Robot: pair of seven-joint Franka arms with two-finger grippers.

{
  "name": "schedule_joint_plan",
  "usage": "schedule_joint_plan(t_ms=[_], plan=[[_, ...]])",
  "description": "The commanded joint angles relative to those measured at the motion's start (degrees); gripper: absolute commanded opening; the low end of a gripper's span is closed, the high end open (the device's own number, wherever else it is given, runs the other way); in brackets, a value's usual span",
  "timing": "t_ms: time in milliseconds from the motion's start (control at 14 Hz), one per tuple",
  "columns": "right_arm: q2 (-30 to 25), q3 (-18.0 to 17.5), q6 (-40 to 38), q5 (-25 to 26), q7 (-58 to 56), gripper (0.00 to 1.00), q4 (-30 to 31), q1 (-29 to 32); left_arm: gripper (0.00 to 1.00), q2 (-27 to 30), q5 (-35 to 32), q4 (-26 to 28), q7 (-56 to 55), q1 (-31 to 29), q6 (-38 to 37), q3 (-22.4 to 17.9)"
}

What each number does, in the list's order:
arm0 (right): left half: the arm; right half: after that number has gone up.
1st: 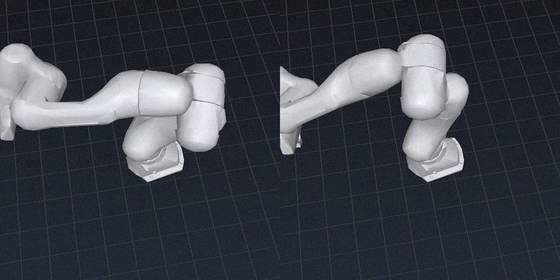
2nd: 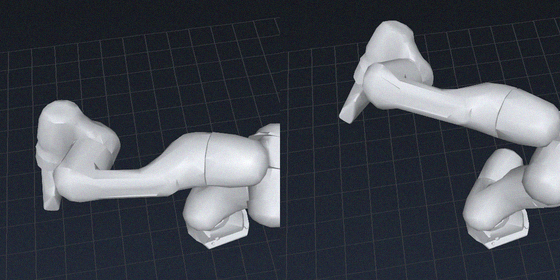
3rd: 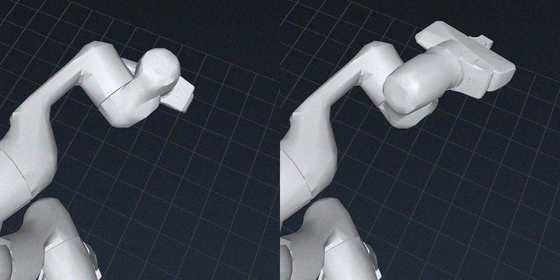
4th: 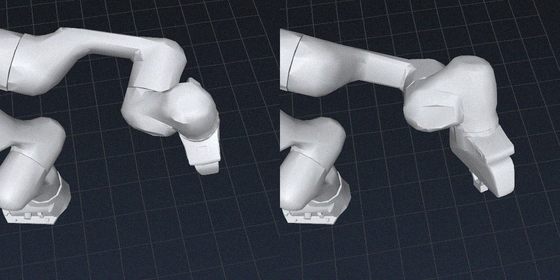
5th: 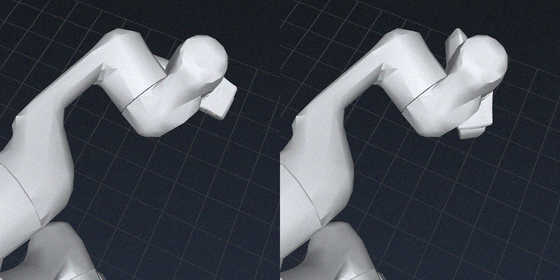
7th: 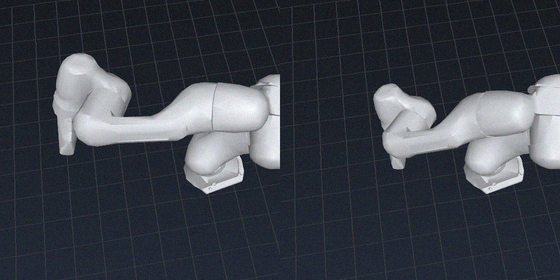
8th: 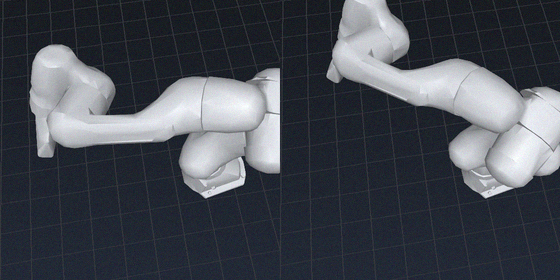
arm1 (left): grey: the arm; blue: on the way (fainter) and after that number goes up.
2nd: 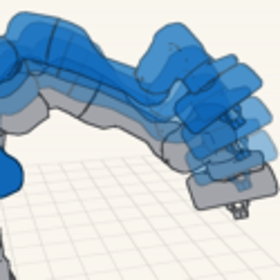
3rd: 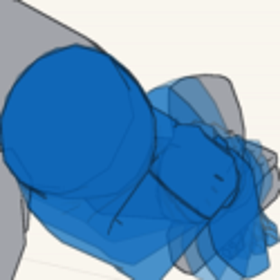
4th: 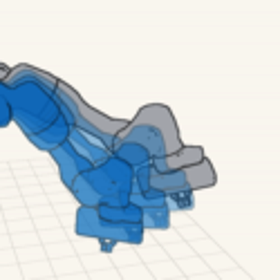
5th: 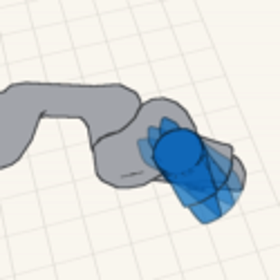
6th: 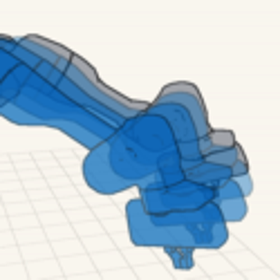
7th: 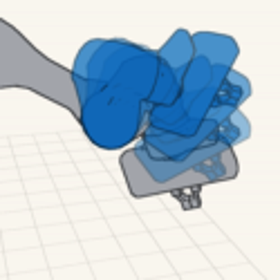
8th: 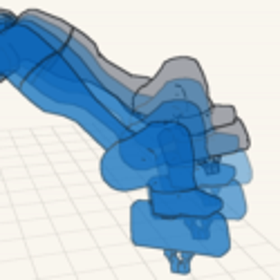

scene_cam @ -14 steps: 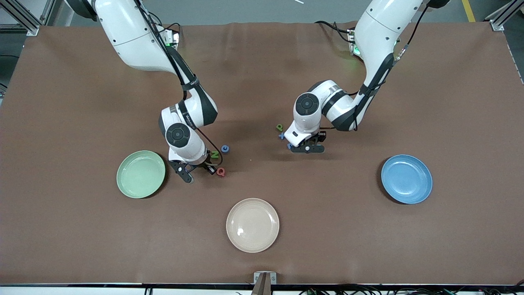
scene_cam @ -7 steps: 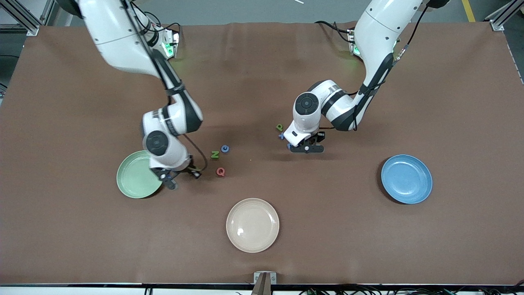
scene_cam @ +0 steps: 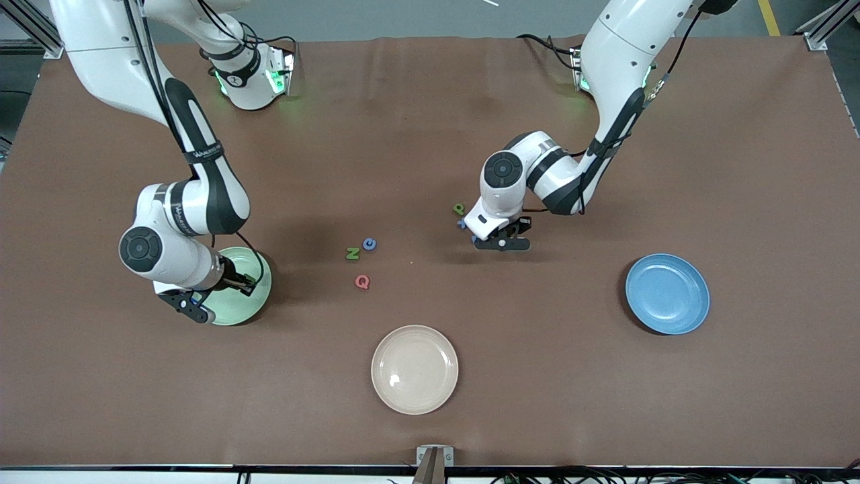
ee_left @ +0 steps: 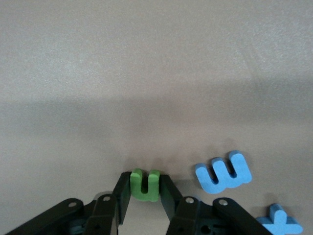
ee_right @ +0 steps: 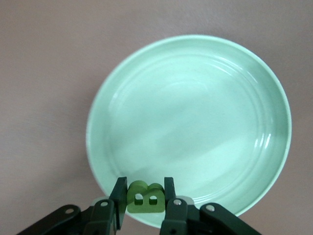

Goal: Sort upper and lower case letters into plates
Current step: 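Carry the u to the blue plate while the right gripper grasps N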

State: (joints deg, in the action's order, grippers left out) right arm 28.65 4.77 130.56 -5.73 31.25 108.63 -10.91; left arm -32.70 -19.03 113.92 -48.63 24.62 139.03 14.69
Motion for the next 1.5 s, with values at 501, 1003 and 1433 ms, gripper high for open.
schedule_joint_plan(t_ms=[501,1003,1433], plan=[[-3.1,-1.0,9.8,-0.5,-7.2,0.14,12.2,4.0,0.01,6.1,-0.9,0.5,-1.2,-1.7,-1.3,0.2],[-4.0,-1.7,5.1,-1.4,-3.8,1.00,7.2,3.0,0.01,19.1,-0.1,5.8,6.1,-15.0,-6.1,6.2],[-1.2,-2.5,8.4,-6.3,21.3,1.00,3.6,-10.2,0.01,24.8,3.3,13.9,34.4,-38.5,-5.4,14.5]])
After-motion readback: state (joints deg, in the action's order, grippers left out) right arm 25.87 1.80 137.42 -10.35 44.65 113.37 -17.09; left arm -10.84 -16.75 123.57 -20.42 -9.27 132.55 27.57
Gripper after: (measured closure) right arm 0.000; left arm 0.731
